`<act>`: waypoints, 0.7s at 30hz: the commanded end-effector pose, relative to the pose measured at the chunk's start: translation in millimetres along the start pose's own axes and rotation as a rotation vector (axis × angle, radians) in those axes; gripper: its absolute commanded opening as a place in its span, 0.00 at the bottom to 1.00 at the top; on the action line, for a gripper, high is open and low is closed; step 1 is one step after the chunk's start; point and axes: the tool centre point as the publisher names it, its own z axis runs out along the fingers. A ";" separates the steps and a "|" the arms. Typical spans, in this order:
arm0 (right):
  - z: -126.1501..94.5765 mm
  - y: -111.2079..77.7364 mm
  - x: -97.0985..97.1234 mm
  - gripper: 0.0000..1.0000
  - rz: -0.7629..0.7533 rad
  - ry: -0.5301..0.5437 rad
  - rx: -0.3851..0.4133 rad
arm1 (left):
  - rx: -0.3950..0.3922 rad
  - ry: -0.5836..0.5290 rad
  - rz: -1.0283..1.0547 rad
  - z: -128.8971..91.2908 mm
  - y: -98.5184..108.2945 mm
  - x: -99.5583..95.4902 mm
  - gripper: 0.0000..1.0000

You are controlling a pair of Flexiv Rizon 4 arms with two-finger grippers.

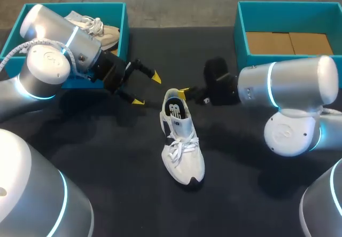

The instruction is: Take the shoe out of the shoebox, open the shoe tongue, remove and reinsert the insole, then place the shoe into the shoebox

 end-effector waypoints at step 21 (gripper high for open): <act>2.5 1.8 29.9 0.00 -0.028 -0.192 0.057 | 0.000 0.000 0.000 0.7 0.3 0.0 1.00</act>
